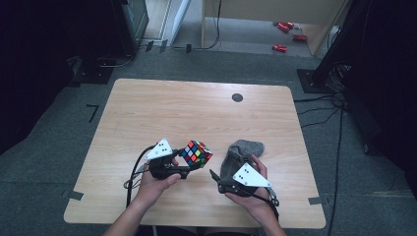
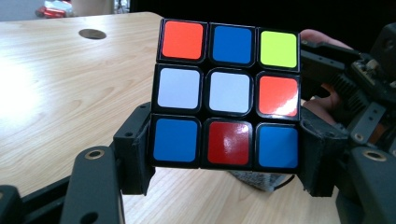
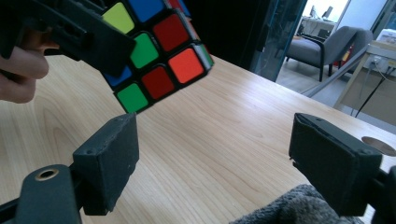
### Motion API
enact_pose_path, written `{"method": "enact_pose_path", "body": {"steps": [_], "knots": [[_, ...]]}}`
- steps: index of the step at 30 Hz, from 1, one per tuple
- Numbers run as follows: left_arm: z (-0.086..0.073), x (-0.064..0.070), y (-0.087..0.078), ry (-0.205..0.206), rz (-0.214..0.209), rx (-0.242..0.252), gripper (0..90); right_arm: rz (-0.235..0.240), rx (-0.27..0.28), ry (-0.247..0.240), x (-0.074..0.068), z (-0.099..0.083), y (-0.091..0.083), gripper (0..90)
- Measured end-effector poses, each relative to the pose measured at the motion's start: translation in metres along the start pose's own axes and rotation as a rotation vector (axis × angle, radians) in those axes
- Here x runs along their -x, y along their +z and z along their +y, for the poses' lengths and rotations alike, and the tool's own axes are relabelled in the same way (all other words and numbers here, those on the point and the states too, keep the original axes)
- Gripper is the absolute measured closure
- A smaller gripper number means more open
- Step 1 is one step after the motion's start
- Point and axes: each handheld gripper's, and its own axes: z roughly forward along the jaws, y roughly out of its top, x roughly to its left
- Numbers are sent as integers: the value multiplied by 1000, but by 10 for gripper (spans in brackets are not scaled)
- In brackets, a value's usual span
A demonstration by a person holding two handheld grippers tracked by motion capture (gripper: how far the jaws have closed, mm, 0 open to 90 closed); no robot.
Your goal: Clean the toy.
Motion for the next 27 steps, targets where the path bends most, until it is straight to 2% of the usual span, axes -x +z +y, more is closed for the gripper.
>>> {"method": "enact_pose_path", "body": {"steps": [3, 7, 15, 21, 25, 27], "knots": [[0, 3, 3, -13, -14, -12, 344, 21, 12, -17, -6, 1, 2, 150], [2, 4, 5, -33, -40, -25, 343, 37, 3, -80, -17, 1, 7, 144], [0, 8, 12, -44, -77, -74, 343, 16, 18, -144, -25, 0, 12, 153], [0, 12, 18, -65, -111, -104, 343, -9, 44, -200, -28, -2, 12, 261], [-1, 9, 19, -100, -120, -111, 339, -19, 49, -252, -30, -2, 12, 326], [-2, 7, 19, -109, -138, -108, 330, -18, 44, -251, -30, -2, 12, 335]]}}
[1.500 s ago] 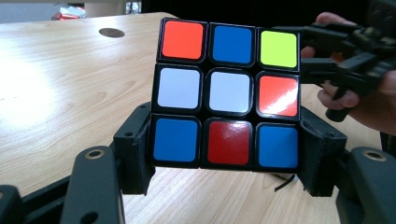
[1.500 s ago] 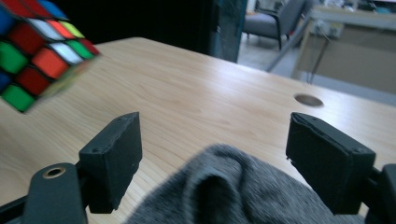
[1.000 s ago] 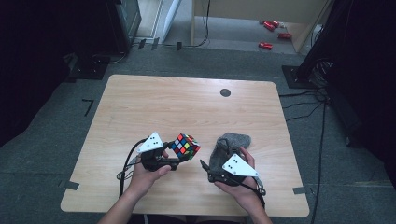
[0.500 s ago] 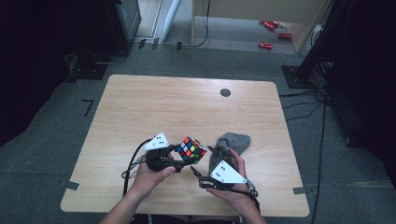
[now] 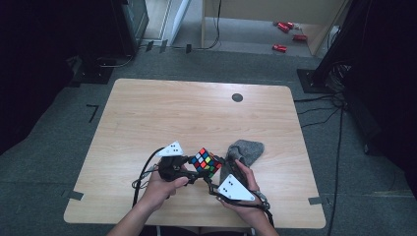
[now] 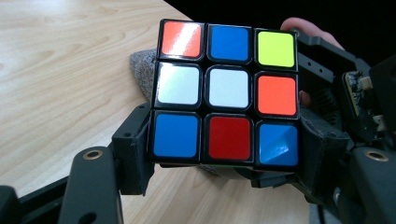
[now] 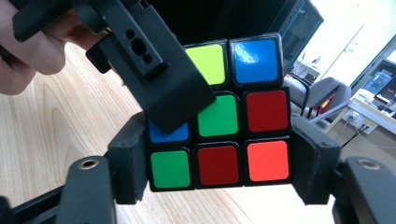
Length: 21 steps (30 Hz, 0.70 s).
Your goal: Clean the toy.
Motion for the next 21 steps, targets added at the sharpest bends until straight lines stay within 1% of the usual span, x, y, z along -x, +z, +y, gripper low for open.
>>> {"method": "enact_pose_path", "body": {"steps": [1, 3, 5, 8, 9, 11, 12, 13, 15, 17, 18, 21], "knots": [[0, 0, 0, 1, -9, 4, 318, 4, -1, 13, 1, 0, 0, 336], [0, 1, -2, 22, -17, 17, 276, 15, -4, 37, 3, -1, -1, 338], [1, 2, -4, 40, -26, 35, 236, 16, -13, 59, 6, -2, -3, 338], [2, 2, -9, 60, -25, 66, 187, 8, -36, 126, 14, -4, -5, 338], [2, 1, -11, 62, -31, 73, 184, 4, -39, 146, 17, -6, -6, 339], [2, 0, -13, 77, -26, 88, 180, 1, -41, 177, 24, -8, -8, 339], [2, -1, -14, 85, -22, 93, 179, -1, -45, 200, 27, -8, -9, 339], [2, -2, -15, 94, -17, 96, 179, -1, -45, 218, 30, -8, -11, 339], [0, -2, -15, 132, 16, 93, 175, 0, -43, 252, 35, -8, -13, 339], [-2, -3, -14, 161, 35, 94, 171, 4, -44, 277, 39, -7, -16, 339], [-3, -3, -13, 181, 51, 94, 168, 7, -45, 287, 40, -6, -17, 338], [-6, -2, -12, 234, 93, 109, 168, 17, -44, 330, 44, -2, -19, 339]]}}
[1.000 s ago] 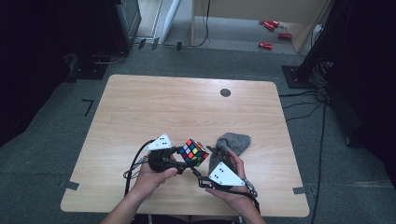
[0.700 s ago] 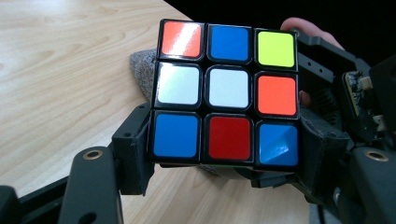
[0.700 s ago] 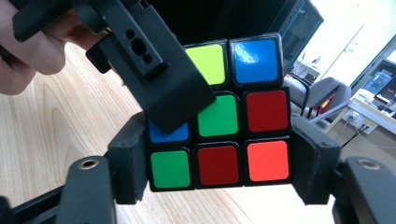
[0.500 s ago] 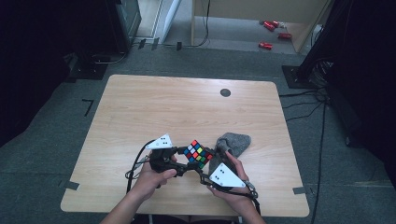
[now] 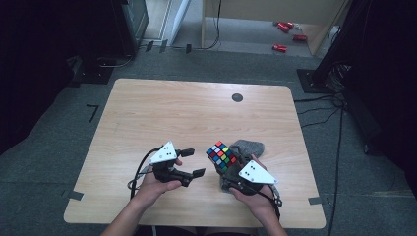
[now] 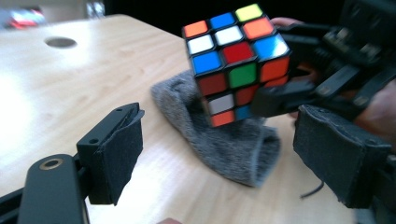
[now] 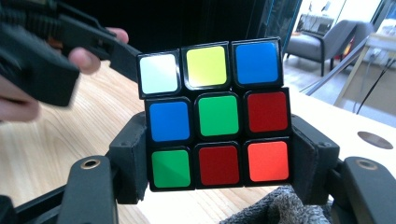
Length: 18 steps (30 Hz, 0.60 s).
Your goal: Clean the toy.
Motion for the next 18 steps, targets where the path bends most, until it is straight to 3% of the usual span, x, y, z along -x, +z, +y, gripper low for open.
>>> {"method": "enact_pose_path", "body": {"steps": [9, 18], "knots": [[-7, 6, 4, 146, 75, 25, 172, 56, -8, 145, -1, 17, -9, 338], [-12, 13, 10, 263, 124, 38, 171, 96, -28, 203, -6, 21, -8, 338]]}}
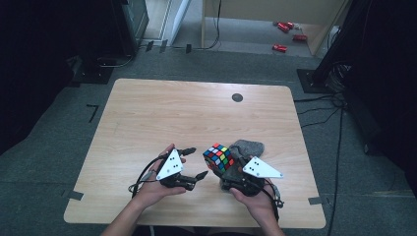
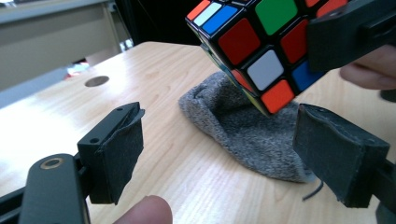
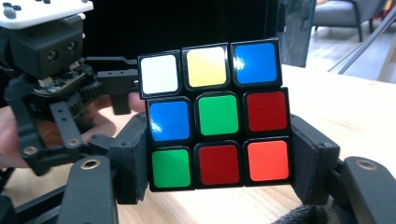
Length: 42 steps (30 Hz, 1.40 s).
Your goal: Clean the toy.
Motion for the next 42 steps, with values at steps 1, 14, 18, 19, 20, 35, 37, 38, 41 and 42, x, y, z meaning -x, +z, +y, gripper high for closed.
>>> {"method": "enact_pose_path", "body": {"steps": [1, 14, 18, 19, 20, 35, 37, 38, 41, 42], "knots": [[0, 0, 0, 6, 5, 4, 171, 5, -1, 6, 0, 0, 0, 338], [-3, 7, 3, 83, 11, 25, 149, 30, -29, 83, -2, -1, 4, 338], [-5, 11, 6, 124, 29, 13, 148, 41, -18, 94, -3, 1, 3, 338], [-5, 11, 7, 128, 30, 17, 148, 46, -18, 94, -3, 1, 3, 338], [-5, 11, 6, 132, 31, 21, 148, 51, -20, 96, -4, 1, 3, 338], [-8, 22, 8, 275, 47, 54, 185, 58, -131, 181, -11, -2, 15, 338], [-9, 24, 8, 301, 55, 51, 208, 62, -154, 220, -10, -2, 16, 338], [-10, 25, 9, 324, 69, 53, 225, 56, -165, 231, -9, -2, 17, 338], [-12, 27, 10, 350, 66, 47, 291, 44, -179, 259, -9, -2, 18, 338], [-13, 28, 10, 356, 65, 41, 299, 48, -194, 275, -8, -2, 18, 338]]}}
